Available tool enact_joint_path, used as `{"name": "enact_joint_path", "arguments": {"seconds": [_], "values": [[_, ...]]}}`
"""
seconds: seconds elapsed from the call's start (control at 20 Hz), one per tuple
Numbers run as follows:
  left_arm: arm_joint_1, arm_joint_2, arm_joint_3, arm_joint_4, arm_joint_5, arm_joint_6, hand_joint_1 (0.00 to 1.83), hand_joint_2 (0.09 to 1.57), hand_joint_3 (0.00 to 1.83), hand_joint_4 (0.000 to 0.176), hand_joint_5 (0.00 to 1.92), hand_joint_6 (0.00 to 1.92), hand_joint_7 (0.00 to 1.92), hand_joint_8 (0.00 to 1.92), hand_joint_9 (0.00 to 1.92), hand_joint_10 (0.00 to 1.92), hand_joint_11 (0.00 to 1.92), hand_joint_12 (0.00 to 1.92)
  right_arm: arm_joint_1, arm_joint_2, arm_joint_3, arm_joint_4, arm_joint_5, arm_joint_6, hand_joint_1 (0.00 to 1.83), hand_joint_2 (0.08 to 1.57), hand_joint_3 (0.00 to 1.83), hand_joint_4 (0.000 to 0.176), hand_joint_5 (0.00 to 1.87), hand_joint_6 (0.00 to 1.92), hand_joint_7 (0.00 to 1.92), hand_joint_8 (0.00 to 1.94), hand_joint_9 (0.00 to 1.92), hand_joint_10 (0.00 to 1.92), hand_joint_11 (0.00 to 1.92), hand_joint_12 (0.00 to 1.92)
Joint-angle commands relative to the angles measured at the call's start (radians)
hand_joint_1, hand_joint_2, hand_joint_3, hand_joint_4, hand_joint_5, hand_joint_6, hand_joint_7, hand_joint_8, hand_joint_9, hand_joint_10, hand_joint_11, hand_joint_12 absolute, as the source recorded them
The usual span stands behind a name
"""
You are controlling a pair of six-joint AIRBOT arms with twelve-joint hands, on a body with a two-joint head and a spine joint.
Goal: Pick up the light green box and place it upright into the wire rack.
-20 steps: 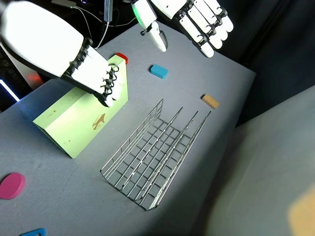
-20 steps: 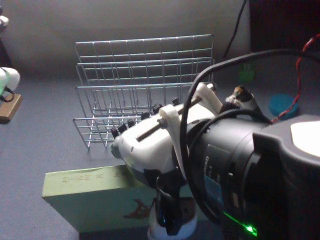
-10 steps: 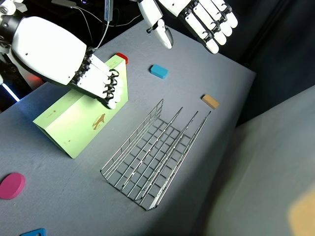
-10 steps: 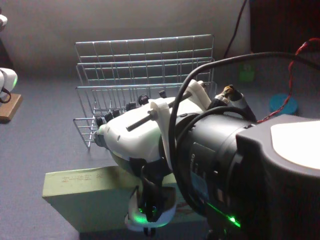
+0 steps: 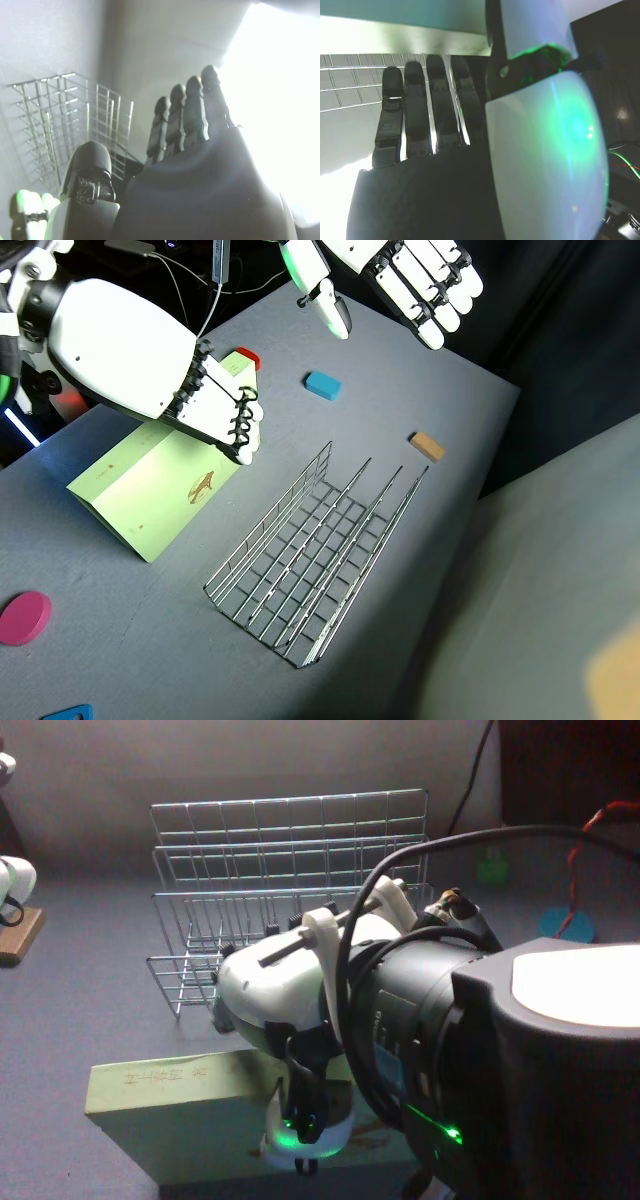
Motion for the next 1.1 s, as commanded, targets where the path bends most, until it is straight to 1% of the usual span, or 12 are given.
{"name": "enact_joint_path", "arguments": {"seconds": [0.0,0.05,0.1,0.15,0.2,0.25,0.3,0.35,0.45,0.5,0.75,1.05], "values": [[-0.016,0.005,0.001,0.093,-0.012,0.007,0.00,1.44,0.01,0.000,0.06,0.01,0.05,0.00,0.00,0.00,0.00,0.02,0.006,-0.001,0.003,-0.072,0.026,0.003,1.15,0.94,0.01,0.000,0.51,0.09,0.56,0.05,0.45,0.08,0.00,1.20],[-0.016,0.005,0.001,0.092,-0.010,0.007,0.00,1.45,0.01,0.000,0.06,0.00,0.05,0.00,0.00,0.00,0.01,0.03,0.006,-0.001,0.004,-0.074,0.027,0.003,1.18,0.96,0.01,0.000,0.64,0.15,0.70,0.08,0.61,0.16,0.02,1.49],[-0.016,0.005,0.001,0.091,-0.006,0.007,0.00,1.45,0.01,0.000,0.06,0.00,0.05,0.00,0.00,0.00,0.01,0.03,0.006,-0.001,0.005,-0.079,0.027,0.003,1.18,0.96,0.01,0.000,0.64,0.15,0.70,0.08,0.61,0.16,0.02,1.49],[-0.017,0.005,0.000,0.091,0.003,0.007,0.00,1.45,0.00,0.000,0.06,0.00,0.05,0.00,0.00,0.00,0.00,0.08,0.006,-0.001,0.005,-0.086,0.027,0.003,1.22,0.98,0.01,0.000,0.76,0.21,0.87,0.08,0.75,0.27,0.19,1.56],[-0.018,0.005,-0.001,0.091,0.006,0.008,0.00,1.45,0.00,0.000,0.06,0.00,0.05,0.00,0.00,0.00,0.00,0.08,0.005,-0.001,0.005,-0.089,0.028,0.003,1.22,0.98,0.01,0.000,0.76,0.21,0.87,0.08,0.75,0.27,0.19,1.56],[-0.019,0.005,-0.001,0.091,0.007,0.008,0.00,1.45,0.00,0.000,0.06,0.00,0.05,0.00,0.00,0.00,0.00,0.09,0.004,0.000,0.005,-0.092,0.028,0.003,1.21,1.00,0.01,0.000,0.79,0.25,0.95,0.06,0.81,0.37,0.29,1.58],[-0.020,0.004,-0.001,0.091,0.008,0.008,0.00,1.45,0.00,0.000,0.06,0.00,0.05,0.00,0.00,0.00,0.00,0.09,0.004,0.001,0.005,-0.095,0.029,0.002,1.16,1.10,0.00,0.000,0.90,0.88,1.06,0.09,0.91,0.47,0.47,1.56],[-0.020,0.004,-0.002,0.091,0.008,0.008,0.00,1.45,0.00,0.000,0.06,0.00,0.05,0.00,0.00,0.00,0.00,0.09,0.004,0.006,0.004,-0.101,0.036,0.002,1.26,1.06,0.00,0.000,0.97,0.98,1.26,0.57,1.08,0.75,0.72,1.56],[-0.020,0.005,-0.003,0.087,0.008,0.008,0.00,1.45,0.00,0.000,0.06,0.00,0.05,0.00,0.00,0.00,0.00,0.09,0.001,0.011,0.004,-0.110,0.042,0.002,1.27,1.03,0.00,0.000,1.04,0.89,1.32,0.48,1.12,0.97,0.84,1.56],[-0.020,0.005,-0.003,0.086,0.008,0.008,0.00,1.45,0.00,0.000,0.06,0.00,0.05,0.00,0.00,0.00,0.00,0.09,-0.002,0.013,0.004,-0.117,0.044,0.002,1.27,1.03,0.00,0.000,1.05,0.90,1.33,0.45,1.11,0.99,0.85,1.57],[-0.020,0.005,-0.002,0.086,0.008,0.010,0.00,1.45,0.00,0.000,0.06,0.00,0.05,0.00,0.00,0.00,0.00,0.09,0.021,0.065,-0.027,-0.145,0.088,-0.011,1.27,1.03,0.00,0.000,1.05,0.87,1.33,0.46,1.11,1.00,0.85,1.57],[-0.021,0.005,-0.003,0.068,0.036,0.011,0.00,1.45,0.00,0.000,0.06,0.00,0.05,0.00,0.00,0.00,0.00,0.09,0.113,0.177,-0.038,-0.213,0.185,-0.002,1.27,1.03,0.00,0.000,1.06,0.85,1.31,0.51,1.10,0.97,0.83,1.53]]}}
